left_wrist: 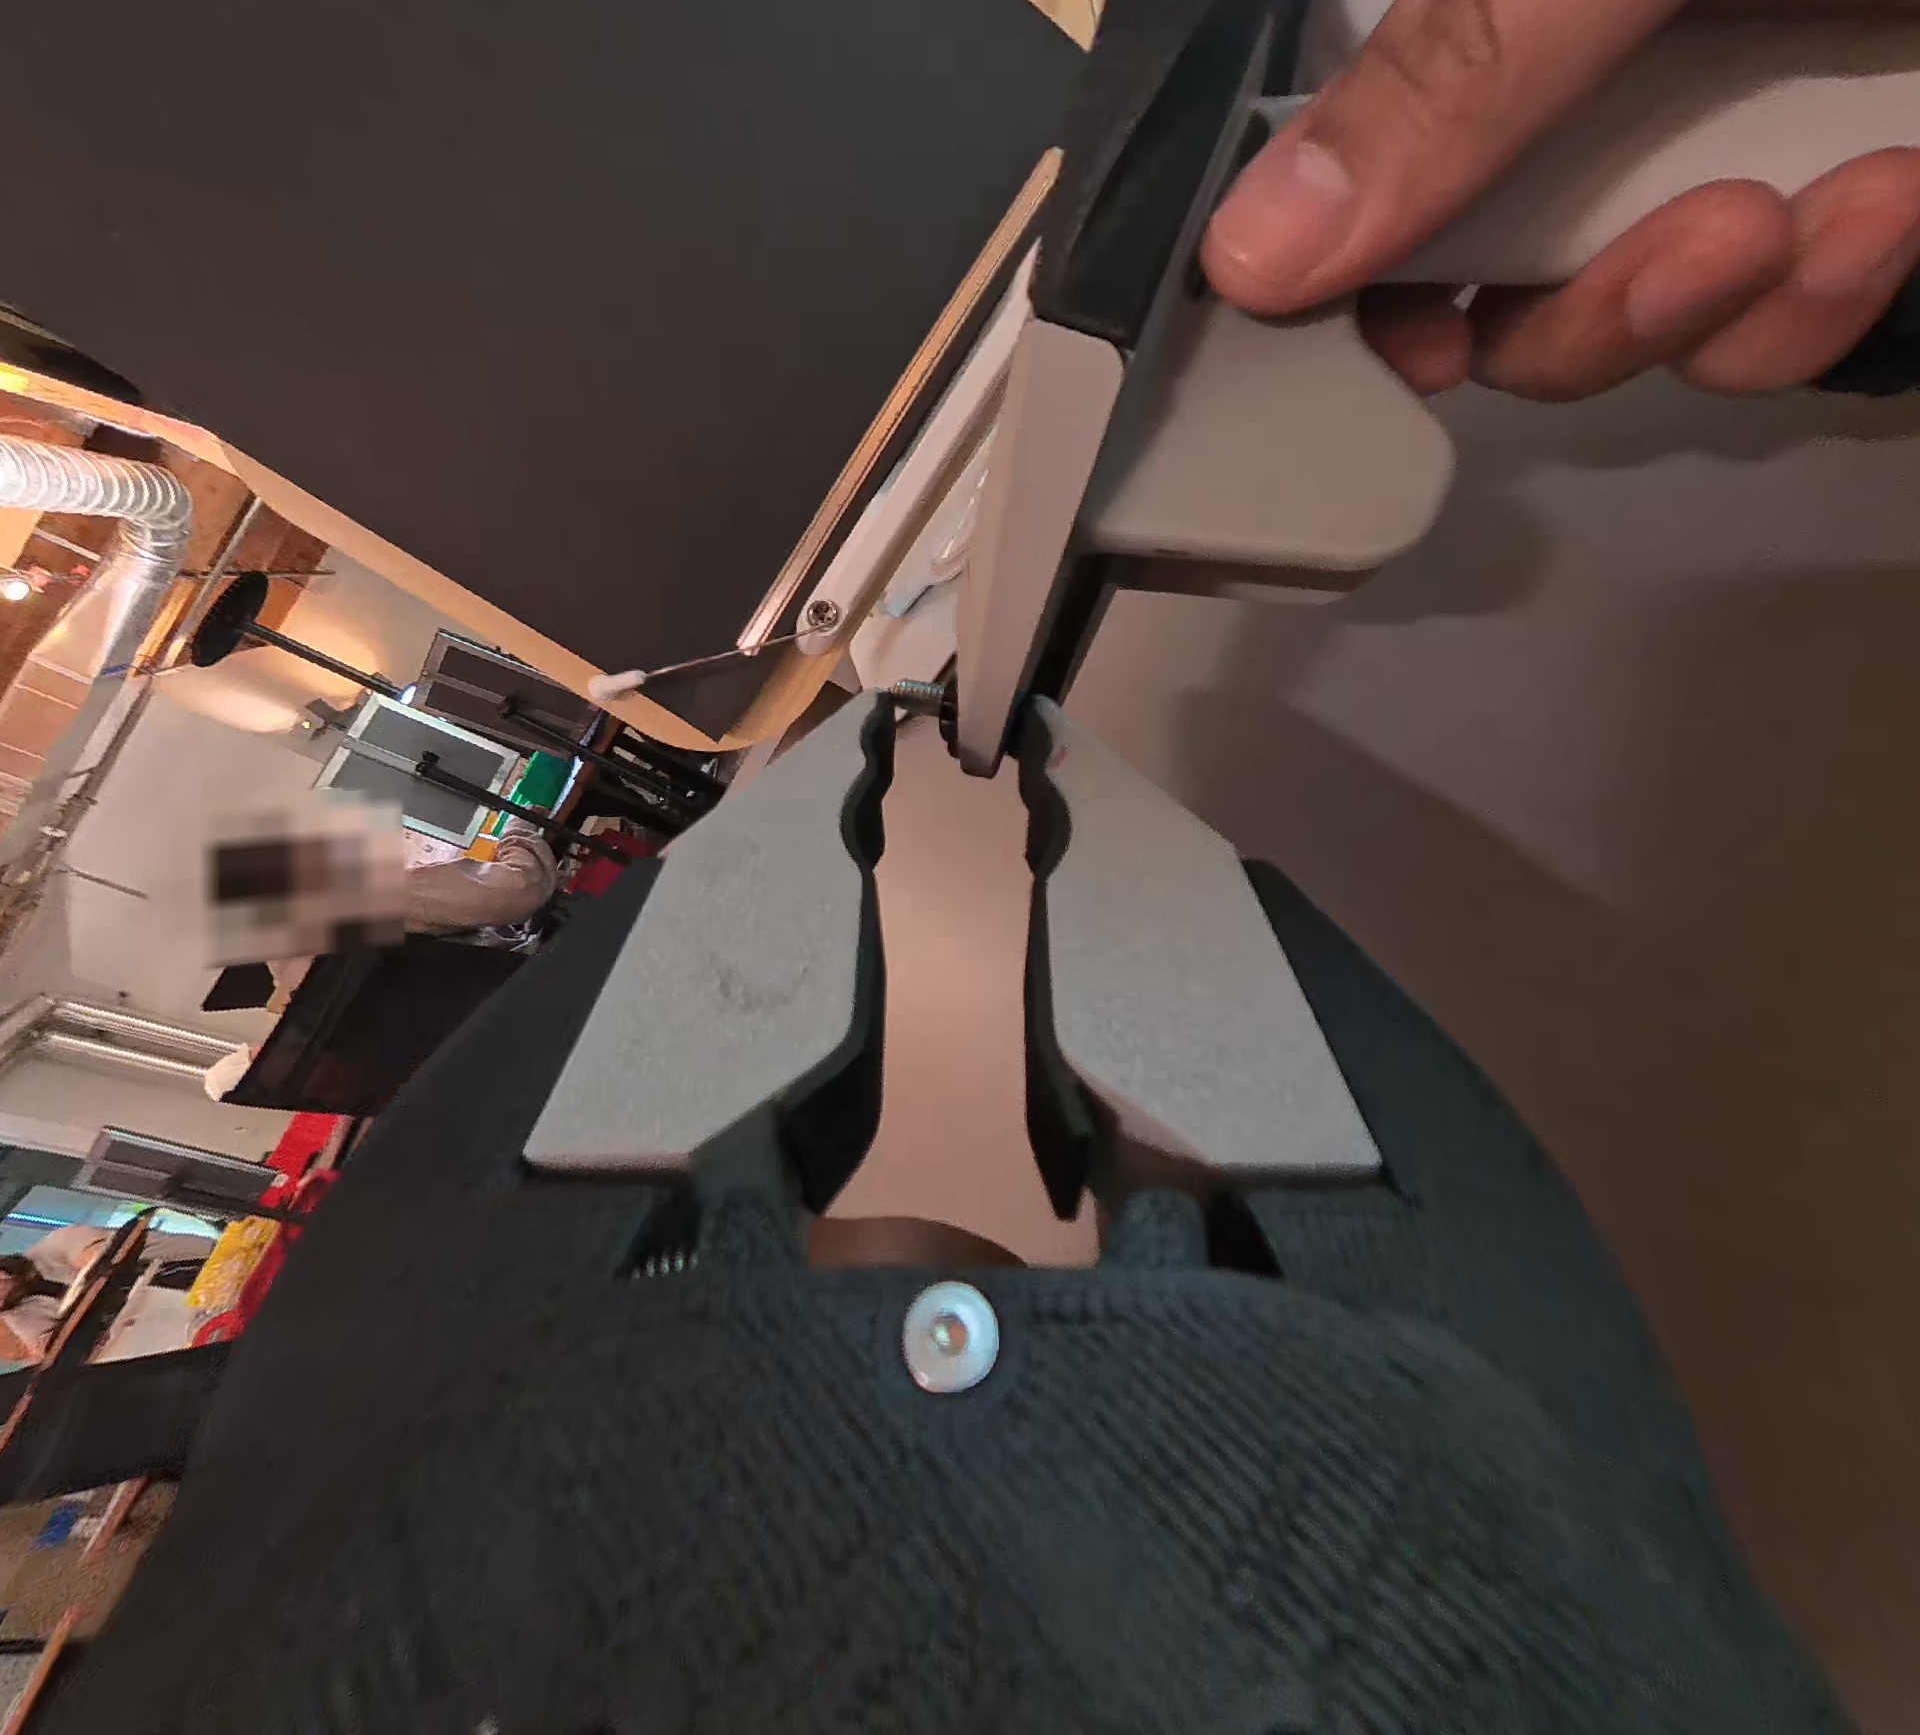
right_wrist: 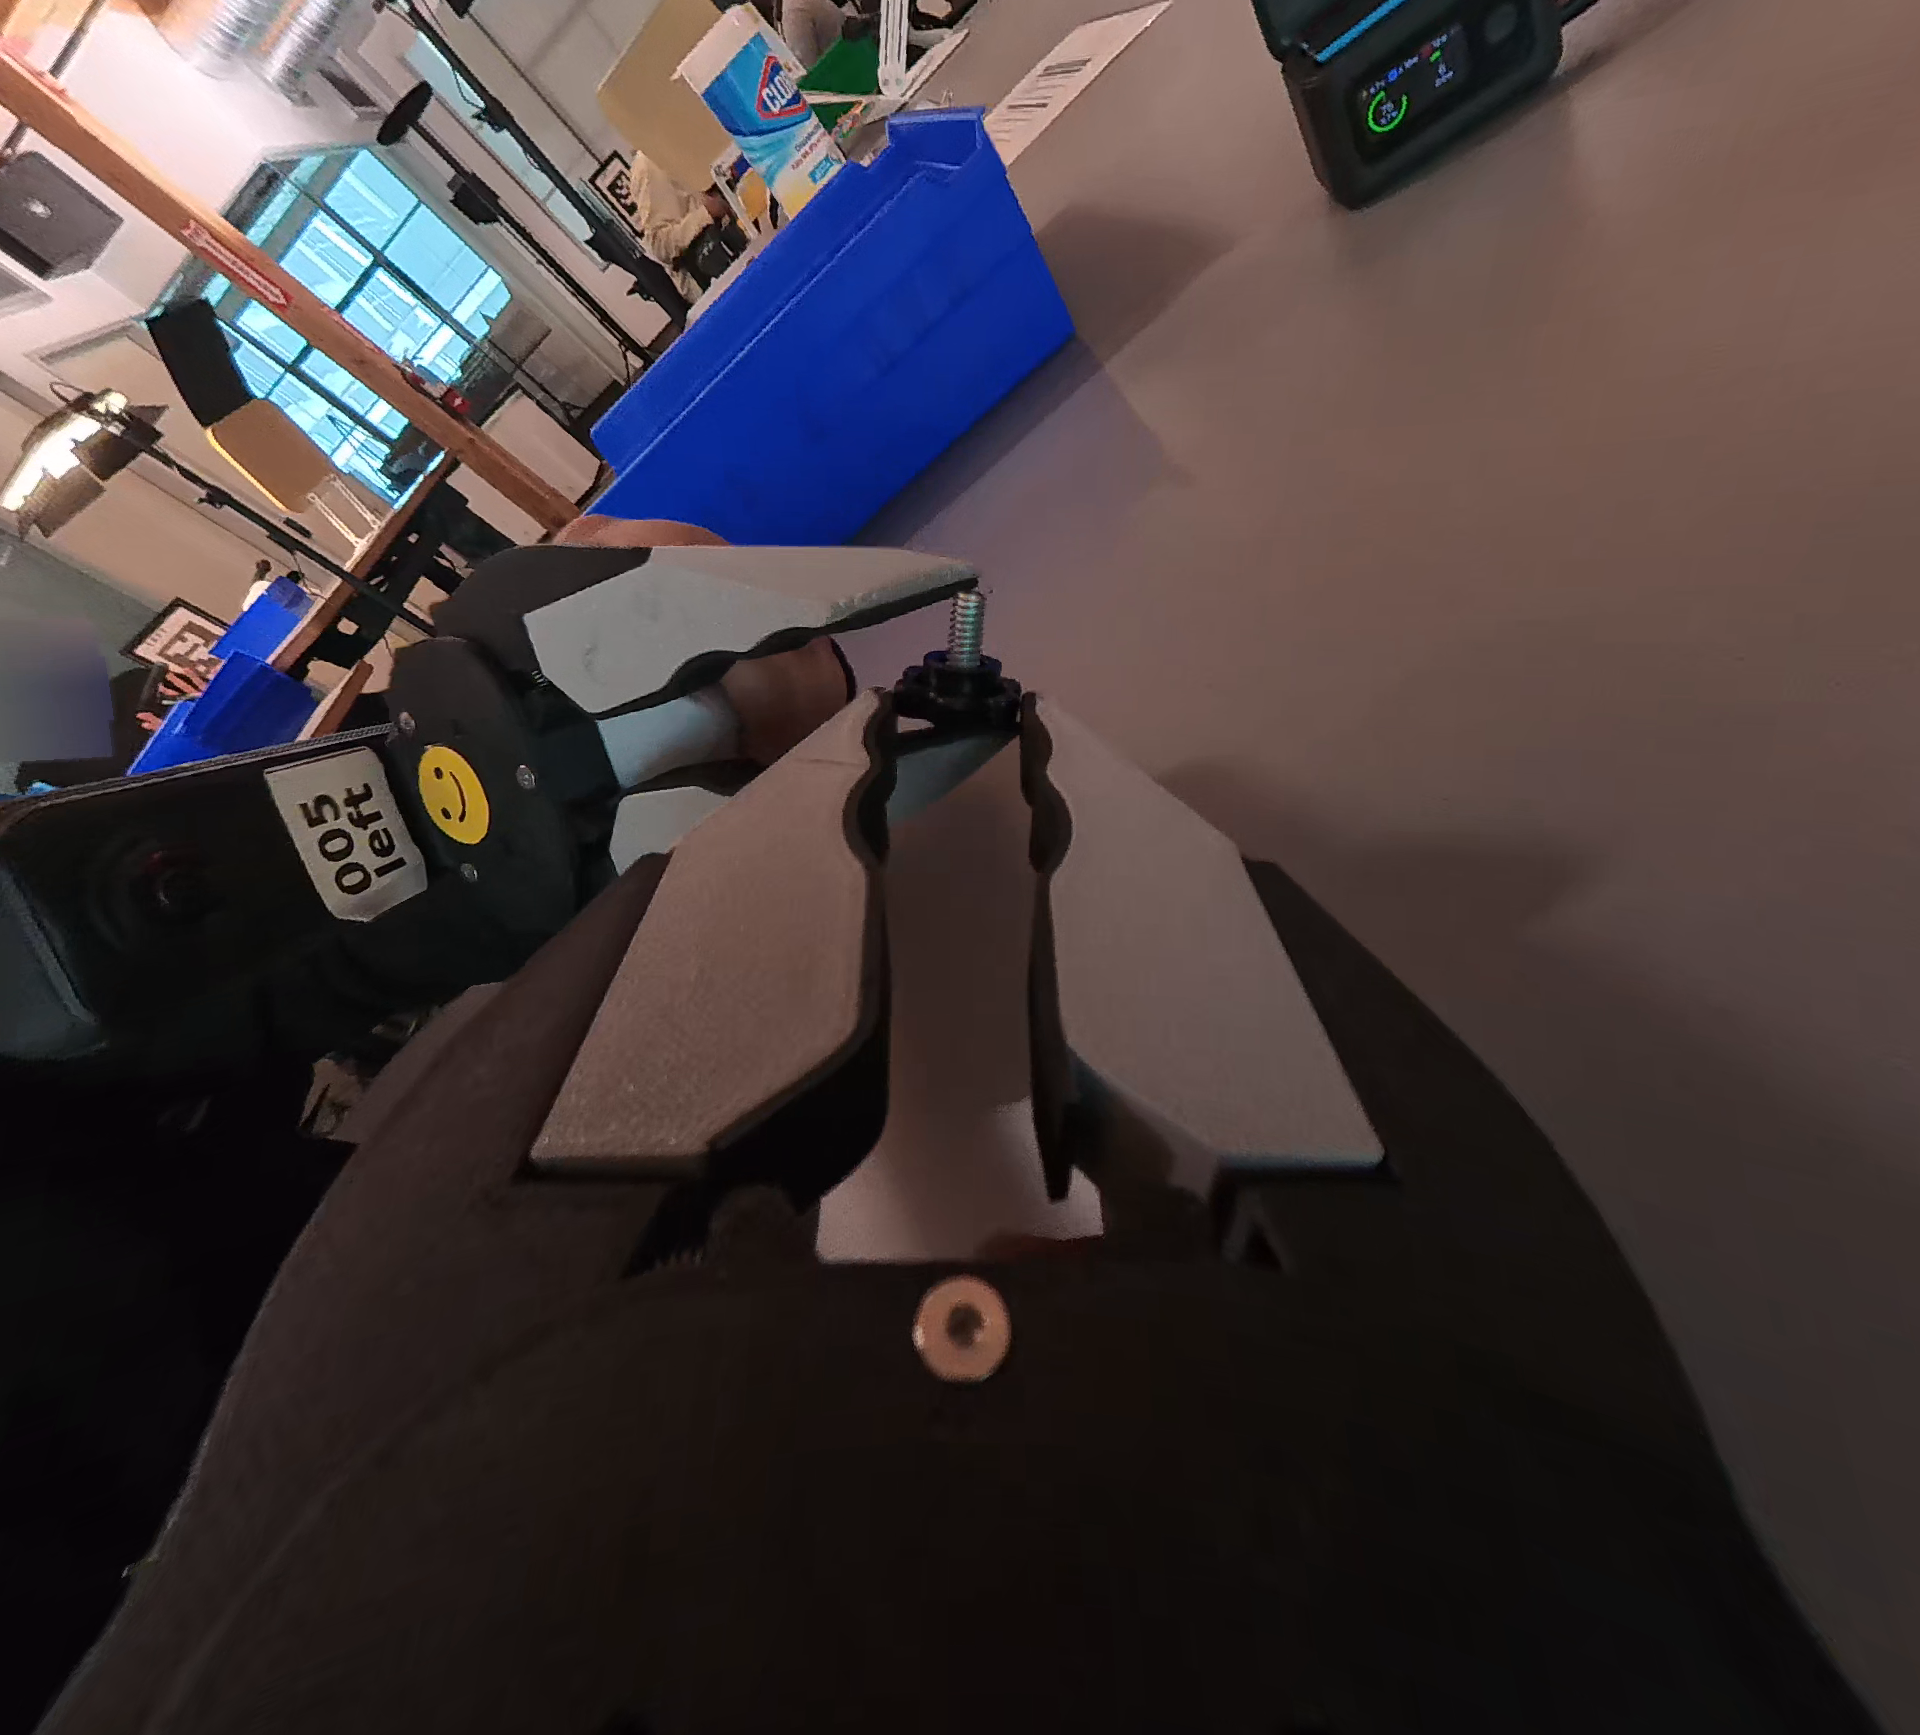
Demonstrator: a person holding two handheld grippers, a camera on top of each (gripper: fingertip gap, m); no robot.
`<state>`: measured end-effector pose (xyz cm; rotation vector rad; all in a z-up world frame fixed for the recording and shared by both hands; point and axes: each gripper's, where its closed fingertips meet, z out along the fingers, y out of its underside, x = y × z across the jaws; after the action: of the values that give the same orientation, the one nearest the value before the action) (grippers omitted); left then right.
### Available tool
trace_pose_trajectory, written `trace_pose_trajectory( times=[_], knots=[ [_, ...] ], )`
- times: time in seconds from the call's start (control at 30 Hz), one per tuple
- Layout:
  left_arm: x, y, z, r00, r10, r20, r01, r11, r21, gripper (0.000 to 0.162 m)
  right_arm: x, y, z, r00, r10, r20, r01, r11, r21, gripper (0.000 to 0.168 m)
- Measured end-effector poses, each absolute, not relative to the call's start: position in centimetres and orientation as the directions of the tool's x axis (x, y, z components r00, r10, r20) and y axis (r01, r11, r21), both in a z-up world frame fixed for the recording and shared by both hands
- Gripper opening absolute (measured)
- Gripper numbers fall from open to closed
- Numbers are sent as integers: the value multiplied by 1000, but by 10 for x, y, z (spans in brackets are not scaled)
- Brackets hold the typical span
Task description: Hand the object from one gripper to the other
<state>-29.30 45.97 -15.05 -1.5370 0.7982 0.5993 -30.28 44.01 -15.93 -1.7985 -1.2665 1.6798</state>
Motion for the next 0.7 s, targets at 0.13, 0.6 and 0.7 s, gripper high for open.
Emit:
trace_pose_trajectory(
  times=[0.13,0.6,0.7],
  knots=[
    [-295,463,-153,631,-143,-763,-772,-20,-635,22,-304,443,-162,-109,791,-602,345,-538,-769,19],
    [-306,461,-172,754,-192,-628,-651,-94,-753,29,-309,459,-170,-22,814,-581,305,-548,-779,18],
    [-308,460,-179,775,-243,-583,-620,-117,-776,33,-306,468,-170,12,878,-478,293,-460,-838,18]
  ],
)
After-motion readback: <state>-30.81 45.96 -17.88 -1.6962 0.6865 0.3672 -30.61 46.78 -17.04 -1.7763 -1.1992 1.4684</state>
